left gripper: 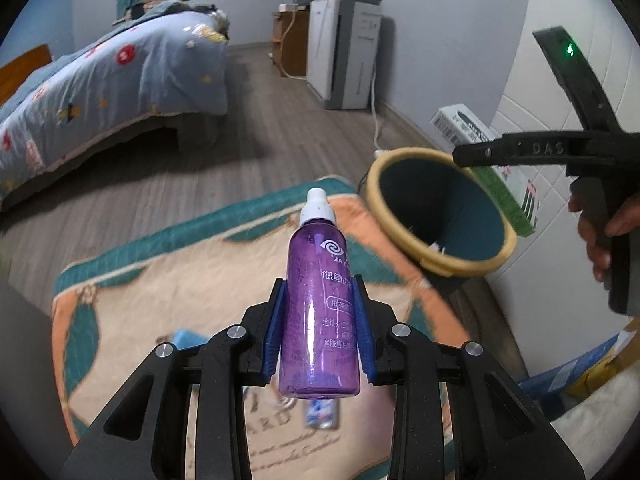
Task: Collect trash
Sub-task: 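Drop the purple bottle into the wastebasket while right tool drops the box in, then move both open tools back over the cushion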
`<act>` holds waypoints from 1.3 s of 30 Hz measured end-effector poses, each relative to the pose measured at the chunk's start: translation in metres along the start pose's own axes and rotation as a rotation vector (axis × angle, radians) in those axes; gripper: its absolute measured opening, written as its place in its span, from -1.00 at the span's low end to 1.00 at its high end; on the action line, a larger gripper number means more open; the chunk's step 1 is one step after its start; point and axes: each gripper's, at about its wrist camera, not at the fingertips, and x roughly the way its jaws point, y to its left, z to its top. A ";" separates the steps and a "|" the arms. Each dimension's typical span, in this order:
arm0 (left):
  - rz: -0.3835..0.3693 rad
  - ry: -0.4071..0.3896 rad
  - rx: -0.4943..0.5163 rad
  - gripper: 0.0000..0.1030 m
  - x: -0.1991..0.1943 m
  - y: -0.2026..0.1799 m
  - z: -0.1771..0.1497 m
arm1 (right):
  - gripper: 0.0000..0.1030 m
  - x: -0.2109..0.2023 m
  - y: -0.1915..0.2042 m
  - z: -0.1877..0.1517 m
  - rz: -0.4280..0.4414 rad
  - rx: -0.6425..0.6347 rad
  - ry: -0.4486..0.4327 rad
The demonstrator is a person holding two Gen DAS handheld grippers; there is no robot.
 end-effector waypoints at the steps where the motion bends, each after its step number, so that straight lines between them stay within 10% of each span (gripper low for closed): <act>1: -0.006 0.000 0.004 -0.35 0.002 -0.003 0.003 | 0.58 0.001 -0.009 0.000 -0.006 0.020 0.000; 21: -0.105 0.071 0.234 -0.32 0.108 -0.119 0.072 | 0.61 0.036 -0.113 -0.018 -0.046 0.367 -0.012; 24: -0.106 0.021 0.247 0.31 0.106 -0.119 0.080 | 0.86 0.027 -0.118 -0.010 -0.021 0.408 -0.092; 32: -0.072 0.000 0.146 0.80 0.087 -0.084 0.068 | 0.89 0.036 -0.110 -0.009 -0.034 0.364 -0.068; 39: 0.030 -0.001 -0.008 0.85 0.045 -0.019 0.049 | 0.89 0.030 -0.084 -0.006 -0.044 0.272 -0.058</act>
